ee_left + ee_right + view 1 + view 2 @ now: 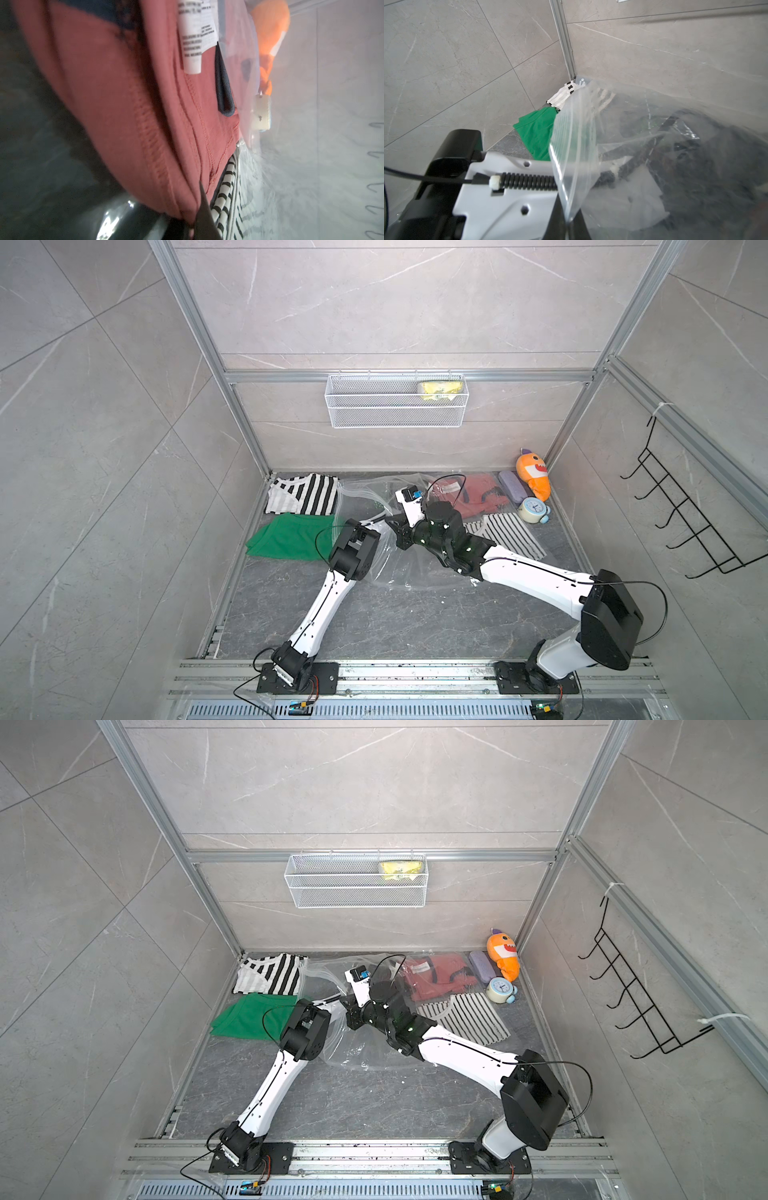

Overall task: Take the tank top out of the vacuum bag
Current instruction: Take out the tank top from the vacuum bag.

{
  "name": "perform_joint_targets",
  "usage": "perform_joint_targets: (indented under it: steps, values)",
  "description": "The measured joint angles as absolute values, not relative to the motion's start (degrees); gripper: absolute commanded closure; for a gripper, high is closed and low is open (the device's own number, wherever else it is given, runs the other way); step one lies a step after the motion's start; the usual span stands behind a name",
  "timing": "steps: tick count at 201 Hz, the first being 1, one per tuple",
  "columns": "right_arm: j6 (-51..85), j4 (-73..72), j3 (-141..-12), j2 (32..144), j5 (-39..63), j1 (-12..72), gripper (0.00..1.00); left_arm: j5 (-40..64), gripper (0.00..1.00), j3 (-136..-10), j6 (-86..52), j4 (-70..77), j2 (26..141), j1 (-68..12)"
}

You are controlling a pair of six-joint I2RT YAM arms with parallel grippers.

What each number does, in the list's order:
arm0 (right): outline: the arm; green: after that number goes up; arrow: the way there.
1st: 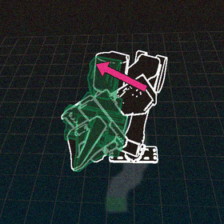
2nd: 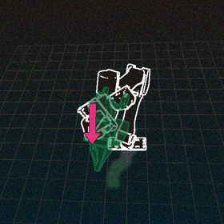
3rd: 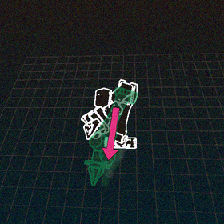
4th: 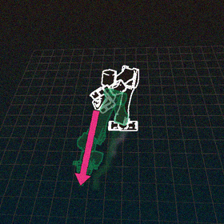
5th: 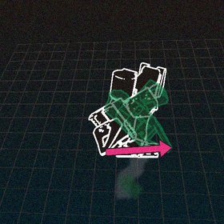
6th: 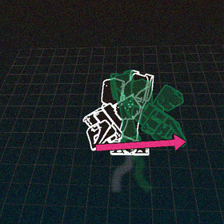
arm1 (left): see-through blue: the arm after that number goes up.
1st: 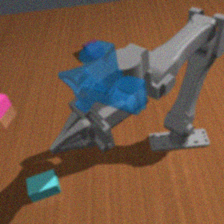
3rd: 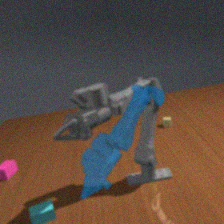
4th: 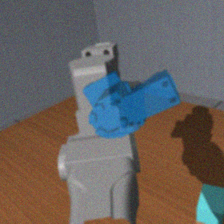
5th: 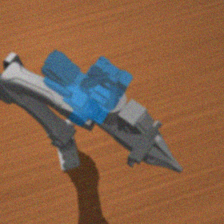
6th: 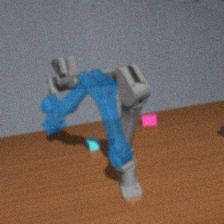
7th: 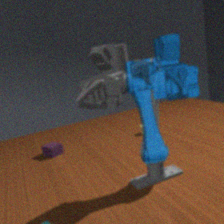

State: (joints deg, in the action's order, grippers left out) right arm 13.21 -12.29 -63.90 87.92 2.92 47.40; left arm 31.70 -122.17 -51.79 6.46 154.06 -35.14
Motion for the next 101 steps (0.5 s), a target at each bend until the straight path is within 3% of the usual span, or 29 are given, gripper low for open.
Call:
perform_joint_targets:
  steps: [12,68,101]
  values:
    - [12.9,-12.2,-63.4,87.1,1.4,47.4,0.82,31.4,1.00,-119.9,-51.7,6.8,152.7,-35.2]
    - [12.4,-10.0,-63.3,85.8,-2.6,46.9,0.29,30.1,1.00,-112.5,-50.6,5.0,147.3,-35.2]
    - [12.5,-7.8,-63.1,83.3,-7.2,46.1,0.15,29.9,1.00,-108.5,-48.4,1.7,142.3,-34.8]
